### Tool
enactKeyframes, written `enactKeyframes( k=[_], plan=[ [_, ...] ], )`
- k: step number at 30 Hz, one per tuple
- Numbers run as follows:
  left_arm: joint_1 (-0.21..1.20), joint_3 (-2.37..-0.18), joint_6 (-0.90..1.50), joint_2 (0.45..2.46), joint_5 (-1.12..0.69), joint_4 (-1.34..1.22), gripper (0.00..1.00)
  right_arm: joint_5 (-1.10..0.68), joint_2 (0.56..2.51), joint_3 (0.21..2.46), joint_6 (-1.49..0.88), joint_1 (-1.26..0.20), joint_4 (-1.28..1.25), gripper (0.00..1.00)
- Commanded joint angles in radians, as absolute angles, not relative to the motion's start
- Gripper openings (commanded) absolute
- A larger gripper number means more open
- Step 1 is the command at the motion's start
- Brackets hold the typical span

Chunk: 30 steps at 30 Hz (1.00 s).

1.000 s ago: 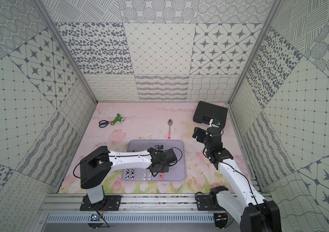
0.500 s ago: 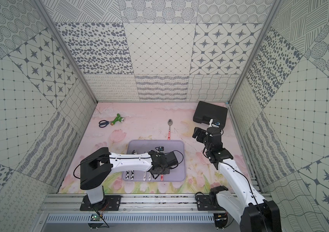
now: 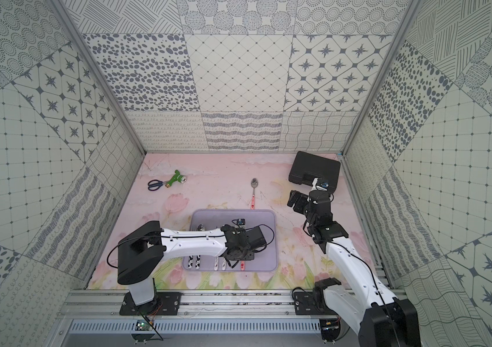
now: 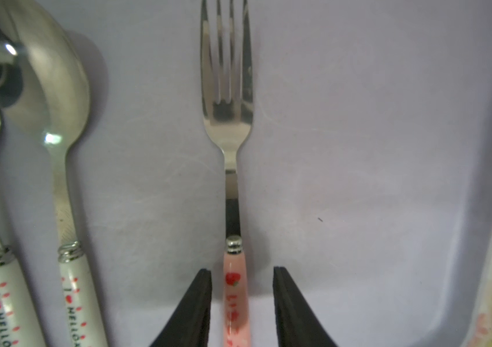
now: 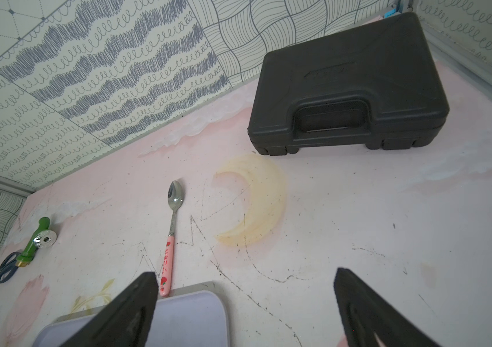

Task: Set the spoon and fork side by side
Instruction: Place the fork on the tray, then pick up the spoon from the center of the board.

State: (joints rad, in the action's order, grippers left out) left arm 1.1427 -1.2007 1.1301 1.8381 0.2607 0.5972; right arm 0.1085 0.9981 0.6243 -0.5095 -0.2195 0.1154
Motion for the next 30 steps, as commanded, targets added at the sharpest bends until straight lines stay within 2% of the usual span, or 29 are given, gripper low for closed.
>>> enactKeyframes(
  k=[1,9,17,26,30],
  plan=[
    [1.147,-1.227,1.087,1.795,0.299,0.642,0.40,0.067,1.021,0.631,-0.507,-0.227,0.075,0.97],
    [1.121,-1.232,1.023,1.688,0.350,0.681,0.43,0.100,1.110,0.698,-0.450,-0.300,0.104,0.97],
    [0.988,-1.103,0.933,1.501,0.317,0.622,0.49,0.154,1.261,0.807,-0.392,-0.397,0.144,0.96],
    [0.807,-0.988,0.817,1.315,0.280,0.585,0.72,0.158,1.473,0.946,-0.389,-0.463,0.178,0.90],
    [0.741,-0.915,0.781,1.242,0.267,0.542,0.86,0.168,1.566,1.011,-0.399,-0.485,0.201,0.88]
  ],
)
